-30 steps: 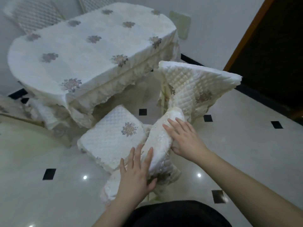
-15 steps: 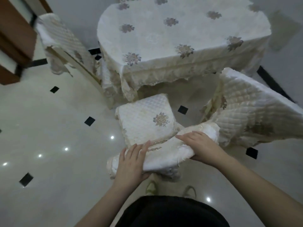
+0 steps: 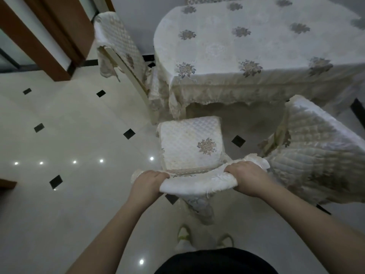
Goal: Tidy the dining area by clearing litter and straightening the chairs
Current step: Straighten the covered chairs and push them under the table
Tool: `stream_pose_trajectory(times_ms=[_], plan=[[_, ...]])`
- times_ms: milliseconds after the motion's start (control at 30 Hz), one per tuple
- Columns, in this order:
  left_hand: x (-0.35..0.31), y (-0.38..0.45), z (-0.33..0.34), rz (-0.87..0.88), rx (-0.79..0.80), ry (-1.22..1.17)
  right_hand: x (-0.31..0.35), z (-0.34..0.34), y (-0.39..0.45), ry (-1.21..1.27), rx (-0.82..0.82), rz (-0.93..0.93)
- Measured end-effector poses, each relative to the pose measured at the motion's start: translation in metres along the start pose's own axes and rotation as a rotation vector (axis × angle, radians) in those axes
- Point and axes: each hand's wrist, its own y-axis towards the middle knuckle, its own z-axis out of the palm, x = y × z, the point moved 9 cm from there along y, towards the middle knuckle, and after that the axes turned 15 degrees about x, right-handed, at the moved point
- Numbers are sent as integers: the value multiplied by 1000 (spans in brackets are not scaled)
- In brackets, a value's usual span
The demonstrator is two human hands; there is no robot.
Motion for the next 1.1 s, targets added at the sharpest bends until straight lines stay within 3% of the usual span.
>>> stream_pose_trajectory(times_ms=[333,600,1100], plan=[[-20,9,-16,1,-48,14,-15,-22,-12,12,-29,20],[-64,21,-42,108,-145,80,-39,-34,-58,39,-14,83],[-115,70,-48,158,-105,132,-103,-32,-89,145,-149,208]])
